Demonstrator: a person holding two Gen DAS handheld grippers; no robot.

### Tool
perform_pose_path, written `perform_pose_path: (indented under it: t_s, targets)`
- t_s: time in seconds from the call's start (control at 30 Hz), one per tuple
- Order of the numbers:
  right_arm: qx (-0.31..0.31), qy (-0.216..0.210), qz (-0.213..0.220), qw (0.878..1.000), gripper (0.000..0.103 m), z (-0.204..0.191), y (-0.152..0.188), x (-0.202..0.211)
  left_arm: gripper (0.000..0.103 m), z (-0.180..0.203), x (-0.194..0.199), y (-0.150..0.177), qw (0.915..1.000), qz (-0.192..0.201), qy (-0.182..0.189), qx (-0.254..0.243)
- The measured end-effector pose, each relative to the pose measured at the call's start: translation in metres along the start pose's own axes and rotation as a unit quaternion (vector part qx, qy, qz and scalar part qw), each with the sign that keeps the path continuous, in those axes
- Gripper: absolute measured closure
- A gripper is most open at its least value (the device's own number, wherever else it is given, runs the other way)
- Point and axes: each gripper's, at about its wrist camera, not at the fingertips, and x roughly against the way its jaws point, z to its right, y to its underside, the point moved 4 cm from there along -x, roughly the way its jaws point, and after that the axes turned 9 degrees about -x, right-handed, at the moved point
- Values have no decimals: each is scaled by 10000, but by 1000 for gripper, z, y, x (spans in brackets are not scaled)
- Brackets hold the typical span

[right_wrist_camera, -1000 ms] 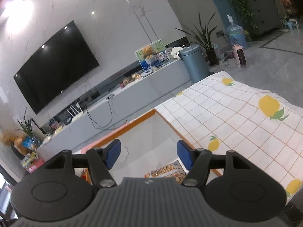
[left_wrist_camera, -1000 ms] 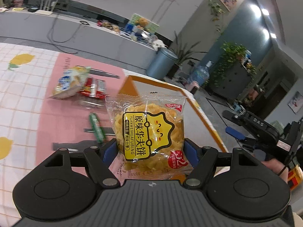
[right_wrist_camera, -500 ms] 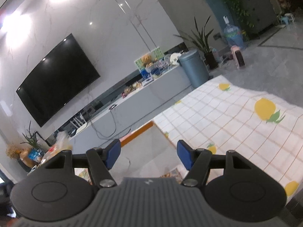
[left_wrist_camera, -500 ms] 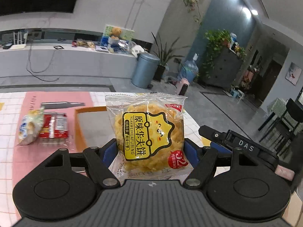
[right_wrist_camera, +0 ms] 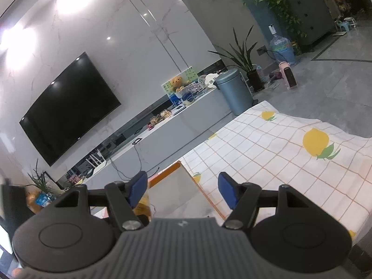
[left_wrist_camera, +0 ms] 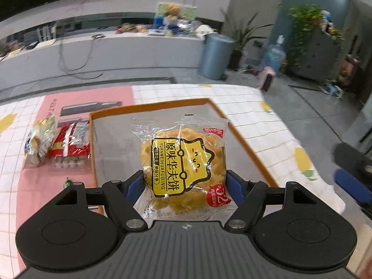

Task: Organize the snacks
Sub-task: 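Lower the waffle-cake packet into the orange box and open the left tool, then move both open tools back toward the green sausage stick on the table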

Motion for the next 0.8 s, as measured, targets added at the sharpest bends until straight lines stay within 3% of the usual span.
perform_pose_path:
  t_s: [0.23,0.3,0.47,0.8]
  targets:
    - [30,-27,-114,9999,36,-4,5,-3,18,-12,-17,8,9990,-180,-391,132]
    - [45,23,-109,9999,36,-4,5,-3,14,-13,-17,11,9989,-155,-436,89]
    - [220,262,-140,9993,36,-5,9,-6,0,-12,-5,7,9961,339,-800,132]
    - [266,219,-217,9992,36,-8,12,-8,0,-15,28,11,9978,497,-349,281]
